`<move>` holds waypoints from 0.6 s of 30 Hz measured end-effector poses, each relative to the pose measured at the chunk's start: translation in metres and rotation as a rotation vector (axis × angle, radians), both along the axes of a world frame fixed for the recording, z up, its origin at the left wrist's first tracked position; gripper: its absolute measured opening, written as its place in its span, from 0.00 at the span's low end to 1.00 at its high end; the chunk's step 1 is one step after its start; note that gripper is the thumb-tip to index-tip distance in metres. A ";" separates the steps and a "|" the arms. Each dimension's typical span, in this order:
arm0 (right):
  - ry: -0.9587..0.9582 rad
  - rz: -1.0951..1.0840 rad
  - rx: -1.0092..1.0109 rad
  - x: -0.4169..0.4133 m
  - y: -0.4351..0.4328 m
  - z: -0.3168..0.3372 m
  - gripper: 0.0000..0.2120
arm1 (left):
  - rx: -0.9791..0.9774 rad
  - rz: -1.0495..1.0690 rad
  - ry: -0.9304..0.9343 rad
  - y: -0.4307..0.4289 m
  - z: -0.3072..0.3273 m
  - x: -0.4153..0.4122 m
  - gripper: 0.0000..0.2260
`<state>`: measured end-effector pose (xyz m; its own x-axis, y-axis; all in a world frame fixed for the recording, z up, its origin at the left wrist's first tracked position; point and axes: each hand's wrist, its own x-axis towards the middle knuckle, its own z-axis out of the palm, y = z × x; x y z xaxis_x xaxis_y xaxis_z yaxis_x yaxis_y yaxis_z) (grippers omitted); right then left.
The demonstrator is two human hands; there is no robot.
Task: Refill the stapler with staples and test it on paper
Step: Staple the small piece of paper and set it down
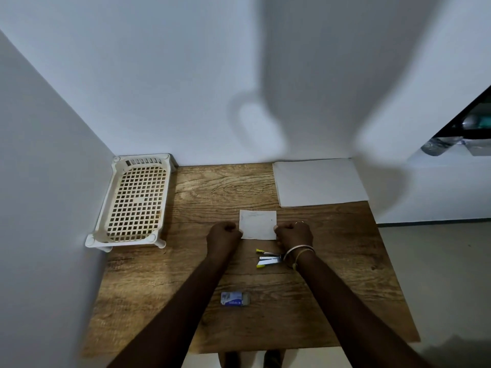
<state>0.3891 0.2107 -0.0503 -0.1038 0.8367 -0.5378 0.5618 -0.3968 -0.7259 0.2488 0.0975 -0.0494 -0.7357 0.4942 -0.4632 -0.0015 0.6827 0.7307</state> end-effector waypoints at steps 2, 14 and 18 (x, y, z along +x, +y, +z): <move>0.002 -0.011 -0.018 0.000 0.002 0.000 0.05 | -0.007 0.002 -0.011 0.003 -0.001 -0.001 0.18; 0.293 -0.079 -0.218 0.004 0.006 0.037 0.07 | 0.129 0.147 -0.374 0.002 0.028 0.005 0.06; 0.492 -0.049 -0.186 0.008 0.007 0.080 0.05 | 0.379 0.180 -0.536 -0.001 0.077 0.001 0.04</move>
<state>0.3971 0.2180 0.0301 -0.3441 0.7419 -0.5755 0.1501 -0.5615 -0.8137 0.2501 0.0970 0.0277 -0.5385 0.5855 -0.6059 -0.5200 0.3349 0.7858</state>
